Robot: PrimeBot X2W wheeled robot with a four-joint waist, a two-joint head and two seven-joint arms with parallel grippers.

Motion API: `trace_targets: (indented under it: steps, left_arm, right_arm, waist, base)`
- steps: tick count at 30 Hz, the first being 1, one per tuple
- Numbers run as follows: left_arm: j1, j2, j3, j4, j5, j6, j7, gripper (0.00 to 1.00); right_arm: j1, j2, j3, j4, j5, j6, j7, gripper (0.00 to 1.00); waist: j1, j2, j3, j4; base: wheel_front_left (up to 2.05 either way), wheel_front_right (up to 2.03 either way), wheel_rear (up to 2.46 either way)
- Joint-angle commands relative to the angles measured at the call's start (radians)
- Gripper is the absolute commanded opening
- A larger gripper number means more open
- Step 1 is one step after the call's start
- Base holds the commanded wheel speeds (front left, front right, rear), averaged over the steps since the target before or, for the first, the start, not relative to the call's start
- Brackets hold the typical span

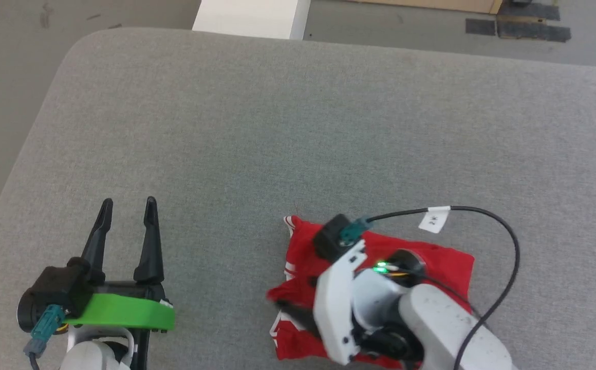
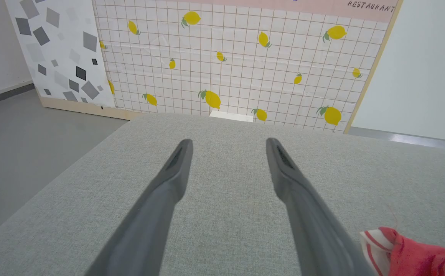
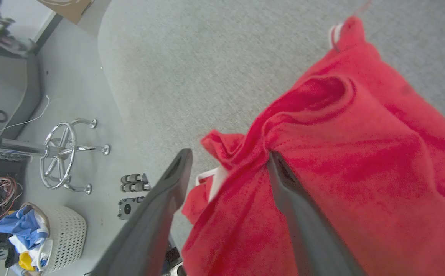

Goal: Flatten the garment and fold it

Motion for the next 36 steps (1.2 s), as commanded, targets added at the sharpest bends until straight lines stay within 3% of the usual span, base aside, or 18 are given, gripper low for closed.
trace_targets:
  steps: [1,6,10,16,25,29,36]
  left_arm:
    - [-0.007,-0.001,-0.001,0.004,0.016,-0.005,-0.004,1.00]
    - [0.007,0.005,0.002,0.010,0.017,-0.006,-0.004,1.00]
    - [0.022,0.013,0.007,0.014,0.019,-0.002,-0.004,1.00]
    - [0.033,0.018,0.000,0.016,0.030,0.009,-0.001,1.00]
    - [0.027,0.021,-0.030,0.003,0.068,0.022,-0.002,1.00]
    - [0.035,0.020,-0.028,0.000,0.067,0.026,-0.003,1.00]
    - [0.036,0.020,-0.021,-0.011,0.065,0.028,-0.003,1.00]
  right_arm:
    - [-0.023,0.007,0.019,-0.021,0.037,-0.001,-0.017,1.00]
    - [-0.053,0.007,0.074,-0.086,0.102,-0.001,-0.060,1.00]
    - [-0.058,0.008,0.066,-0.132,0.084,-0.001,-0.082,1.00]
    - [0.005,-0.025,-0.104,-0.204,-0.110,-0.001,-0.125,1.00]
    - [0.229,-0.029,-0.420,-0.337,-0.368,-0.001,-0.027,1.00]
    - [0.320,-0.018,-0.482,-0.346,-0.409,-0.001,0.034,1.00]
    - [0.350,0.000,-0.477,-0.284,-0.422,-0.001,0.079,1.00]
  waist:
    - [-0.0001,0.0000,-0.015,-0.008]
    - [-0.0001,0.0000,-0.052,-0.034]
    - [-0.0001,0.0000,-0.086,-0.069]
    - [-0.0001,0.0000,-0.136,-0.129]
    - [-0.0001,0.0000,-0.125,-0.181]
    - [-0.0001,0.0000,-0.110,-0.184]
    - [-0.0001,0.0000,-0.073,-0.167]
  base:
    - [0.00,0.00,0.00]
    - [0.00,0.00,0.00]
    - [0.00,0.00,0.00]
    - [0.00,0.00,0.00]
    - [0.00,0.00,0.00]
    - [0.00,0.00,0.00]
    - [0.00,0.00,0.00]
